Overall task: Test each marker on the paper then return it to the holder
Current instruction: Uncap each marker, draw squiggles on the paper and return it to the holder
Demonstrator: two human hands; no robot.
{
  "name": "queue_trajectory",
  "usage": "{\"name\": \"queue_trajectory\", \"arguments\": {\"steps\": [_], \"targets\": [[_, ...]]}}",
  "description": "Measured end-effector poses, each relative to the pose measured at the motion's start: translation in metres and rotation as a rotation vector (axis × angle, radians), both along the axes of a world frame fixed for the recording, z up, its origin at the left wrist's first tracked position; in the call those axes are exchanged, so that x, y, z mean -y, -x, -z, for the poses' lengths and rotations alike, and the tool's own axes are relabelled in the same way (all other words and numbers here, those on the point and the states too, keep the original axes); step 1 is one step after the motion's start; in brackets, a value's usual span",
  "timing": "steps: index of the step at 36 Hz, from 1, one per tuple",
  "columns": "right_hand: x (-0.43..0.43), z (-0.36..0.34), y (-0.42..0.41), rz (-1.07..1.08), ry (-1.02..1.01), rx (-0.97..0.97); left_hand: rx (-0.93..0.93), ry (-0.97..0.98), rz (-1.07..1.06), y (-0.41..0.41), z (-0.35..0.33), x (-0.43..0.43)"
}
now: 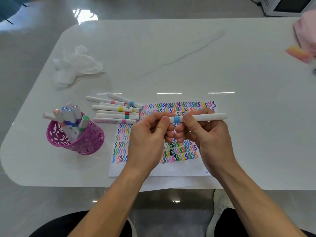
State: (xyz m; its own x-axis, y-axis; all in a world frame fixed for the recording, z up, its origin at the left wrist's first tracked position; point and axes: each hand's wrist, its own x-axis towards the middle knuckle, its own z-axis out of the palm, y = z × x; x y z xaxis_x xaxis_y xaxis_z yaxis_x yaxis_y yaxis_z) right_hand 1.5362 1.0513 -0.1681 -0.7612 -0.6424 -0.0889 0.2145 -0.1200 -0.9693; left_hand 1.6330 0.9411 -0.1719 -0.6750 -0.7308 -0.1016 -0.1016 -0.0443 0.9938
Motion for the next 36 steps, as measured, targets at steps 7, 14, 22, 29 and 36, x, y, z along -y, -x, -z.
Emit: {"name": "queue_trajectory", "arguments": {"steps": [7, 14, 22, 29, 36], "targets": [[0.004, 0.003, 0.006, -0.034, -0.086, -0.011, -0.076, -0.010, -0.058, -0.002, -0.009, 0.013], [-0.002, 0.011, 0.018, 0.083, -0.259, -0.131, -0.178, -0.030, -0.280, -0.023, -0.020, 0.034], [-0.005, 0.027, 0.027, 0.203, -0.544, -0.351, -0.226, 0.382, -0.419, -0.044, -0.043, 0.041], [-0.003, 0.036, 0.026, 0.192, -0.601, -0.381, -0.177, 0.871, -0.494, -0.061, -0.048, 0.053], [0.000, 0.036, 0.023, 0.182, -0.614, -0.404, -0.057, 1.054, -0.478, -0.064, -0.045, 0.051]]}}
